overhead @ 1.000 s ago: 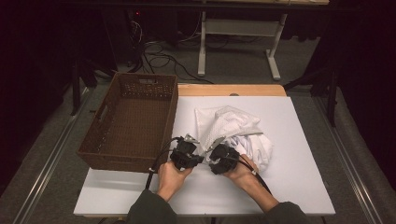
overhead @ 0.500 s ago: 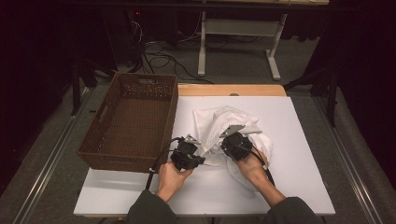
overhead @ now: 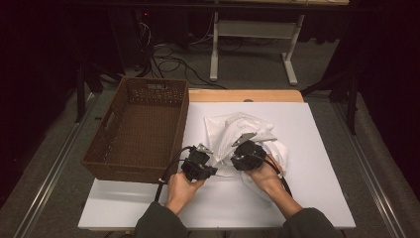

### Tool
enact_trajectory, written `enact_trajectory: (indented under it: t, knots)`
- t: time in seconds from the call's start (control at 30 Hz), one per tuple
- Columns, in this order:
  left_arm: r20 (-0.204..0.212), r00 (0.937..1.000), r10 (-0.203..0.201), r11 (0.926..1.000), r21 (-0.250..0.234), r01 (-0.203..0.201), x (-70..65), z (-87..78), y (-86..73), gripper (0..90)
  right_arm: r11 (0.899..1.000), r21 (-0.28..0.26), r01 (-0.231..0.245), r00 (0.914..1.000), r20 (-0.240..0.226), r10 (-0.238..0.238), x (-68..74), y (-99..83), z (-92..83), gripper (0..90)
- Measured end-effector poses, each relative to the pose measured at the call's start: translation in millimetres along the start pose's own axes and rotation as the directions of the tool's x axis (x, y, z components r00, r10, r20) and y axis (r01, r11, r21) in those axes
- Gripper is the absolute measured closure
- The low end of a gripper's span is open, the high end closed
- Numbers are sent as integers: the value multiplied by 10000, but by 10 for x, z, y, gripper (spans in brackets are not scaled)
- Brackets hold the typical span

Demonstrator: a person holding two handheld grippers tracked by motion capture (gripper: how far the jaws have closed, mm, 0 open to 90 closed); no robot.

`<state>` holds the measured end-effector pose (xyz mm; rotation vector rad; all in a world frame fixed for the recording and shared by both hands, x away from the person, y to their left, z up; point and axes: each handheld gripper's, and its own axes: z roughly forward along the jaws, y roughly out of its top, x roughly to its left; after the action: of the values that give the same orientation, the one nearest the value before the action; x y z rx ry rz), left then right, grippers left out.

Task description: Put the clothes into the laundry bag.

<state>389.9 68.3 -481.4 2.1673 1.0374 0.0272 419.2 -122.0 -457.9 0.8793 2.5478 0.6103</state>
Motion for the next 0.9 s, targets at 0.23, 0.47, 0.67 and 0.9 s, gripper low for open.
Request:
enact_trajectory:
  t: [0.23,0.47,0.67,0.9]
  knots:
    - [189,9998,79,9999,-150,-77,-39,-73,2,898,9935,308,1094,9927,473,-1108,115,161,116,869]
    - [-105,9987,499,9987,-45,-499,-102,-101,15,899,9972,-656,-346,9950,911,405,-97,329,134,878]
    - [-562,9975,419,9987,307,-402,-41,-61,-4,895,9995,-296,-101,9950,995,130,-52,336,397,752]
    - [-941,9950,345,9986,423,-307,-32,-61,-11,865,9982,-551,224,9989,421,-201,2,124,-19,553]
